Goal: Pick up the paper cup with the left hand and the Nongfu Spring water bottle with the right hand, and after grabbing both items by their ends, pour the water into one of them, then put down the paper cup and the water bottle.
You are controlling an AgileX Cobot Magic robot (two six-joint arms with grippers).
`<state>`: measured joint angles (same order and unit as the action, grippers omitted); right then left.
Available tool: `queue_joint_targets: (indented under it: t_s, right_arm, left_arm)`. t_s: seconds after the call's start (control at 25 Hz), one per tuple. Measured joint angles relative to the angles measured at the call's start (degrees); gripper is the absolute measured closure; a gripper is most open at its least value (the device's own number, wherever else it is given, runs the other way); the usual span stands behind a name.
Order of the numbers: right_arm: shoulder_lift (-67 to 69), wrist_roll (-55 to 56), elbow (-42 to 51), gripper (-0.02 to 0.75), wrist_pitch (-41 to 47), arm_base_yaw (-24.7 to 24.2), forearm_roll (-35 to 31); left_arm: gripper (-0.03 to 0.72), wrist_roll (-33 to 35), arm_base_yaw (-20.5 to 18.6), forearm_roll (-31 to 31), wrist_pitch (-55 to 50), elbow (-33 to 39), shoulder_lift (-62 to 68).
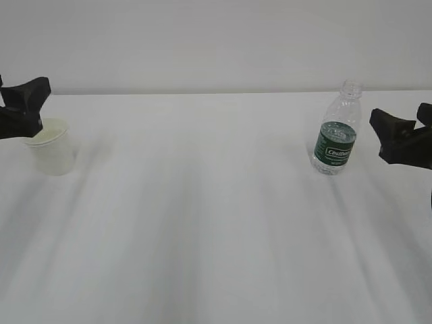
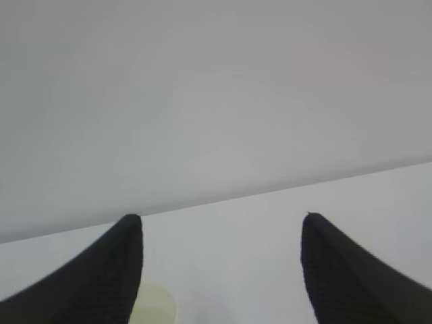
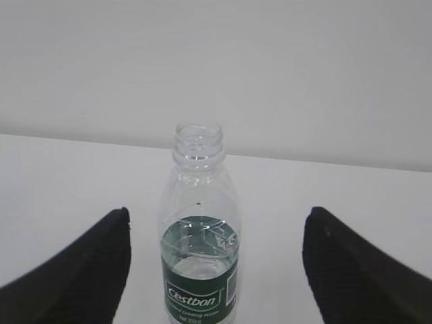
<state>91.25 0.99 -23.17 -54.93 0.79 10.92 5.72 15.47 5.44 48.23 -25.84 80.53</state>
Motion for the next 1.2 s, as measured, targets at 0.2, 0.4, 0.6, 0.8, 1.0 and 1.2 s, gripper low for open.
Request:
queue_joint_targets:
  t_s: [0.2, 0.4, 0.6, 0.8, 1.0, 1.2]
  right_arm:
    - [-5.5, 0.0, 0.22, 0.144, 4.58, 0.0, -0.24]
    - [-11.41, 0.0, 0.37, 0.144, 9.07, 0.0, -0.26]
    - [-16.17, 0.0, 0.63, 0.144, 15.11, 0.0, -0.36]
    - [-21.22, 0.0, 0.62, 0.144, 19.68, 0.0, -0.36]
    - [-26.52, 0.0, 0.62, 0.144, 25.34, 0.0, -0.36]
    - [-32.62, 0.22, 0.65, 0.145, 29.62, 0.0, -0.26]
  left_arm:
    - [0.165, 0.14, 0.0, 0.12, -2.62, 0.0, -3.25]
    - [0.165, 0.42, 0.0, 0.12, -5.56, 0.1, -7.16]
    - [0.165, 0.56, 0.0, 0.12, -8.79, 0.2, -11.45]
    - [0.166, 0.56, 0.0, 0.12, -12.72, 0.21, -16.75]
    - [0.166, 0.75, 0.0, 0.12, -17.8, 0.3, -21.69]
    - [0.166, 0.83, 0.0, 0.12, -21.74, 0.3, -26.05]
